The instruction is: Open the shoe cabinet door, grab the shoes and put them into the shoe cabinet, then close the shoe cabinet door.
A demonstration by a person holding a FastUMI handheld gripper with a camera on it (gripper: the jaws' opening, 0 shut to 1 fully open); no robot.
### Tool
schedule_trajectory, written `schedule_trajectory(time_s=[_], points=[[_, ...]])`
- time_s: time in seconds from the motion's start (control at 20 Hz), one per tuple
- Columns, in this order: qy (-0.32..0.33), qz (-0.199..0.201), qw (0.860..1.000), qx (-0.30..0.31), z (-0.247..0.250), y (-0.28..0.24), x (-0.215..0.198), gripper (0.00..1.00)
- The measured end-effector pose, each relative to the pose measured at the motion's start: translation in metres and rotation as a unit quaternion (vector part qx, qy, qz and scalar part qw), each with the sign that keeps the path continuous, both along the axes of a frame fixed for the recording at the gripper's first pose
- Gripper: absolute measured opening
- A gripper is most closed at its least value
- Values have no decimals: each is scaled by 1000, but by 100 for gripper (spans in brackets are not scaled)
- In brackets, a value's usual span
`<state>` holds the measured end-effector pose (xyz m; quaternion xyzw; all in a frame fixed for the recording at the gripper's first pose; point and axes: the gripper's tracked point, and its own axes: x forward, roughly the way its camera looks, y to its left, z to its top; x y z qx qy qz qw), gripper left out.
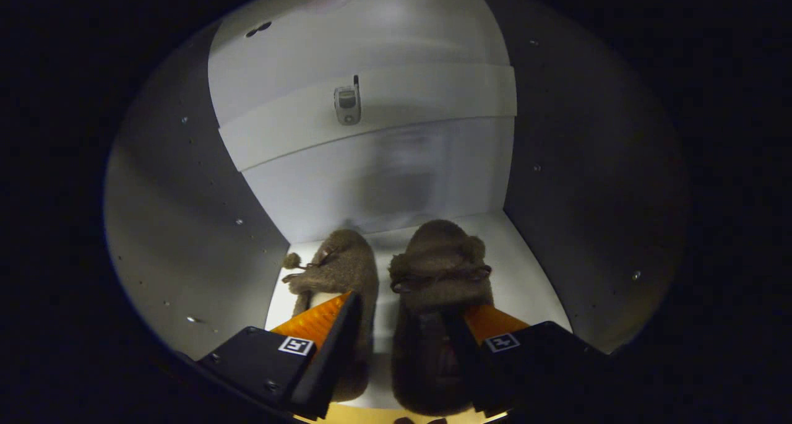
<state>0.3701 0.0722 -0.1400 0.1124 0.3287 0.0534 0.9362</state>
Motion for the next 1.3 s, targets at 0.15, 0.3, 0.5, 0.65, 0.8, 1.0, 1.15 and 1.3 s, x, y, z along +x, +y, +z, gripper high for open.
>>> schedule_trajectory(time_s=[0.15,0.3,0.5,0.65,0.8,1.0,1.15,1.3], points=[[0,-1,1000,19,17,-2,-15,99],[-40,4,999,5,40,-7,-33,99],[-147,12,988,-50,91,-13,-75,99],[-228,7,971,-72,132,-17,-126,98],[-281,5,957,-76,159,-23,-190,98],[-324,4,943,-79,173,-38,-292,98],[-328,15,942,-75,168,-49,-355,98],[-336,7,940,-56,168,-72,-411,98]])
